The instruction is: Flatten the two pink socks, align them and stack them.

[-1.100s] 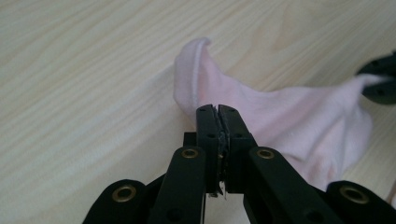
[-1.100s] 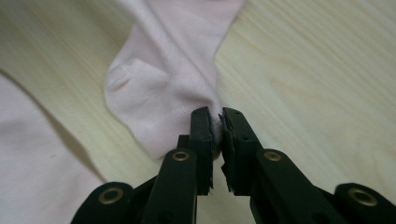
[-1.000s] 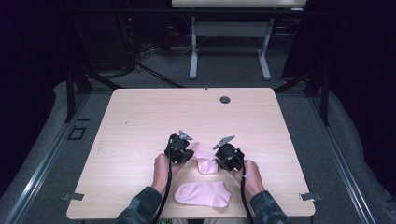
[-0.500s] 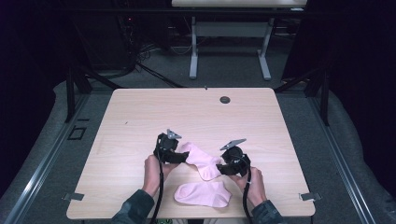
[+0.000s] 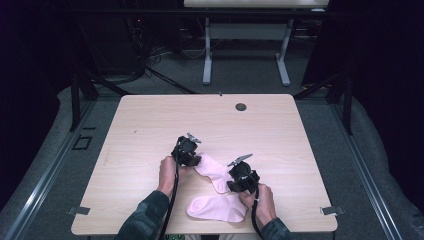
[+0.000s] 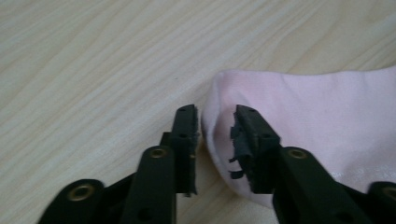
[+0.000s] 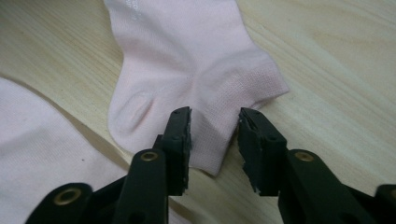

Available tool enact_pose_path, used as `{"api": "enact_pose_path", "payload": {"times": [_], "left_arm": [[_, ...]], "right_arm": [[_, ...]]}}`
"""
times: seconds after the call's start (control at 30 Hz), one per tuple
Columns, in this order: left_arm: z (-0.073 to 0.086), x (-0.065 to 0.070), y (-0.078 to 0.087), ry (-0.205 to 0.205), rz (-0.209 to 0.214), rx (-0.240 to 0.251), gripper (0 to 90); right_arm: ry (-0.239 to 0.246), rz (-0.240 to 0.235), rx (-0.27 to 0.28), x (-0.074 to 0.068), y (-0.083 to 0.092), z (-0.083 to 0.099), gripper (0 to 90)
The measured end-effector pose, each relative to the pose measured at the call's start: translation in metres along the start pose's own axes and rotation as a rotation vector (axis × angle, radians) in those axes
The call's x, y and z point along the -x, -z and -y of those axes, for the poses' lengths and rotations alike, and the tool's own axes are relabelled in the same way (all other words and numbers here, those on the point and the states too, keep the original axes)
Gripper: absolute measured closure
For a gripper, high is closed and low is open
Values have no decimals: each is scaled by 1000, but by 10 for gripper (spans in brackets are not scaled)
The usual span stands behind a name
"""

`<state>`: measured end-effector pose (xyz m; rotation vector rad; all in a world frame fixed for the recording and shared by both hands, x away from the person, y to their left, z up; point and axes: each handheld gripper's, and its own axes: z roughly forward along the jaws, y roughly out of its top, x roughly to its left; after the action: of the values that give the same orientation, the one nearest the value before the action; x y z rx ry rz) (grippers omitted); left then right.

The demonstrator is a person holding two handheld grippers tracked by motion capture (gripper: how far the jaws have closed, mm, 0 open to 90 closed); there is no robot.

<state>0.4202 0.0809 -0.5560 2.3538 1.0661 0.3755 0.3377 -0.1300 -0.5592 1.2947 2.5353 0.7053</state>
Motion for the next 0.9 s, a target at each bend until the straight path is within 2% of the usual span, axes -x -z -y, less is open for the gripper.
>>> {"api": "enact_pose_path", "payload": {"times": [0.1,0.13,0.17,0.2,0.23,0.43,0.5,0.6,0.83,0.9], "left_arm": [[0,1,-2,-23,-2,-16,846],[1,1,-2,-26,-2,-18,859],[2,0,-3,-26,0,-18,866],[2,0,-3,-23,6,-18,870],[3,-1,-3,-23,10,-18,872],[9,-3,2,-15,25,-2,880],[10,-3,7,0,17,23,880],[12,-2,19,14,18,72,878],[16,7,54,21,-8,173,873],[18,13,65,21,-15,203,873]], "right_arm": [[3,-6,1,-1,0,1,733],[12,-6,-4,-1,1,0,751],[19,-4,-9,-1,1,0,767],[-4,-8,25,-2,-1,2,786],[13,-7,2,-1,1,1,800],[14,-7,23,3,1,3,832],[30,-6,19,4,2,3,834],[54,-20,49,6,7,3,835],[23,-55,109,20,35,3,835],[36,-51,110,21,45,2,835]]}}
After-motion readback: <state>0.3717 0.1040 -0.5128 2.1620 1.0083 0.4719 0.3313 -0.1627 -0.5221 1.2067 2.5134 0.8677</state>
